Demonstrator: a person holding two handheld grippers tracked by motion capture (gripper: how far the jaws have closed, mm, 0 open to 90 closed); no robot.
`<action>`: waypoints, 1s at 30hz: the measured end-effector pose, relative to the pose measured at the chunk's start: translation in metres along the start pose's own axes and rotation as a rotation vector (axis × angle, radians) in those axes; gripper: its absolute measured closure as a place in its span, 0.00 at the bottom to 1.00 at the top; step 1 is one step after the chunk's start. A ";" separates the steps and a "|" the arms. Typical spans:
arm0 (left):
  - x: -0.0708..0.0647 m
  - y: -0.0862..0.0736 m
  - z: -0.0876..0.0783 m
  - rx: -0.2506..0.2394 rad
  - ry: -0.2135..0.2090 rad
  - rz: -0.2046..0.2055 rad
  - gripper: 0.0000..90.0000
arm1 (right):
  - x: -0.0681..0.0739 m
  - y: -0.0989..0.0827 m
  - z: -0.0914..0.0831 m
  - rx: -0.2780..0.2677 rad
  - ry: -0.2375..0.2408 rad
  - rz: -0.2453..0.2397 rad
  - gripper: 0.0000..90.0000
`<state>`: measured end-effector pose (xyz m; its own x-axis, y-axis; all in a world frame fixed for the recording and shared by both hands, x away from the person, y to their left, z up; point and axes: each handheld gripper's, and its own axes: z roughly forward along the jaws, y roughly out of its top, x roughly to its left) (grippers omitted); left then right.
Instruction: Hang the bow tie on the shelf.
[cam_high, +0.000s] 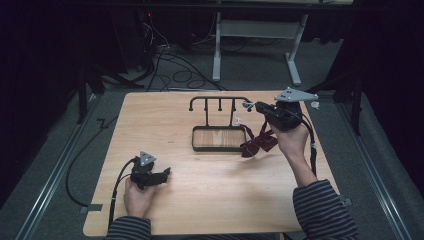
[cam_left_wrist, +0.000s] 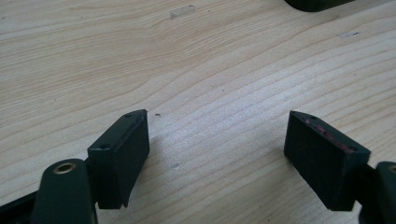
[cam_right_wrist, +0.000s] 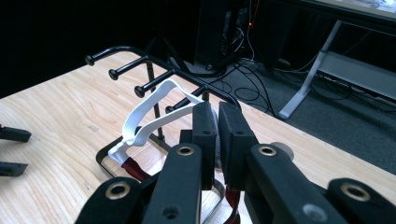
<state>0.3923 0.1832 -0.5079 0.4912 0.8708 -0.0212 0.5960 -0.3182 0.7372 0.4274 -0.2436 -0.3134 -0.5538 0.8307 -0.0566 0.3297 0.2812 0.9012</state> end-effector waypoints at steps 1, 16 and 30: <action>0.000 0.000 0.000 0.000 0.000 0.000 0.25 | -0.001 0.001 0.002 -0.001 -0.001 -0.002 0.97; 0.000 0.000 0.000 -0.001 0.000 -0.001 0.25 | -0.005 0.005 0.020 0.011 -0.028 0.012 0.97; 0.000 0.000 0.000 0.000 0.000 0.000 0.25 | -0.010 0.001 0.033 0.022 -0.043 0.031 0.97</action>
<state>0.3923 0.1832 -0.5079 0.4913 0.8707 -0.0211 0.5960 -0.3184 0.7371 0.4580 -0.2356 -0.3256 -0.5101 0.8588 -0.0479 0.3631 0.2655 0.8931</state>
